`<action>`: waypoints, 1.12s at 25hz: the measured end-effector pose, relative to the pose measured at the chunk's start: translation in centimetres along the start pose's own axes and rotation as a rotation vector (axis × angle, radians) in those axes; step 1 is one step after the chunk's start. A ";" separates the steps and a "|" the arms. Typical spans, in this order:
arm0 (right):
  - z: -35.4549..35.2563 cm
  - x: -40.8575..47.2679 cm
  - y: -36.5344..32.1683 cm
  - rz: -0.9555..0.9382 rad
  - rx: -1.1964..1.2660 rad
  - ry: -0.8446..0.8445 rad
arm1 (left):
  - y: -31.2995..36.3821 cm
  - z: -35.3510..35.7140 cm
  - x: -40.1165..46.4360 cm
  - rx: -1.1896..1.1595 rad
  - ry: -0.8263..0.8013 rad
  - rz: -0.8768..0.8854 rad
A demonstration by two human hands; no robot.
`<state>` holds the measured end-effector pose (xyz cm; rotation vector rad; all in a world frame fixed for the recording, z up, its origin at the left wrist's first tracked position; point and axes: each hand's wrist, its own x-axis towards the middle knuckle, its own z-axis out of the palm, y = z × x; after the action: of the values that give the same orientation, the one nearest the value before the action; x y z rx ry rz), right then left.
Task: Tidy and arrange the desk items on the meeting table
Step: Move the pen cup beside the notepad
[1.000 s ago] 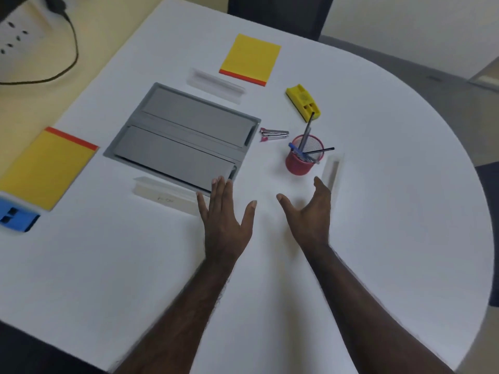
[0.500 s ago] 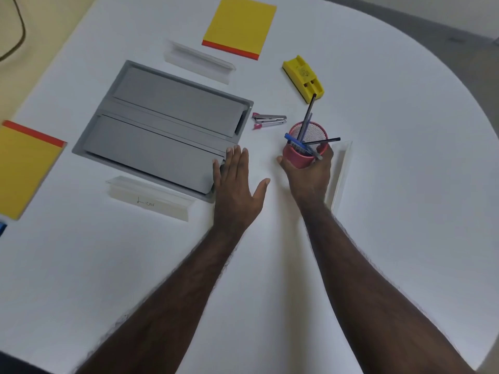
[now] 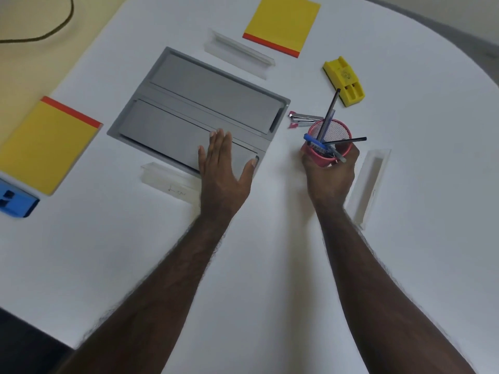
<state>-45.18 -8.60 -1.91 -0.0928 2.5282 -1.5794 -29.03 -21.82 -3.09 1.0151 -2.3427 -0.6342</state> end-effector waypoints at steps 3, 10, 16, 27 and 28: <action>2.1 -2.5 -1.7 -0.041 -0.001 -0.065 | -2.6 -2.6 0.0 -0.007 0.071 -0.036; 9.1 -7.3 -6.1 -0.148 0.021 -0.234 | -12.9 -8.9 1.2 0.040 0.278 -0.177; 15.6 -9.5 -8.6 -0.253 -0.013 -0.348 | -22.7 -11.0 0.0 0.251 0.094 -0.195; 28.1 -12.4 -13.5 -0.479 -0.069 -0.571 | -24.9 -10.1 -0.6 0.429 -0.006 -0.181; 29.3 -12.6 -14.0 -0.500 -0.073 -0.594 | -24.8 -10.1 -0.6 0.437 -0.018 -0.190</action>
<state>-28.31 -39.08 -0.62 -1.0985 2.1650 -1.3183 -9.50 -38.72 -10.22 1.4389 -2.4763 -0.1953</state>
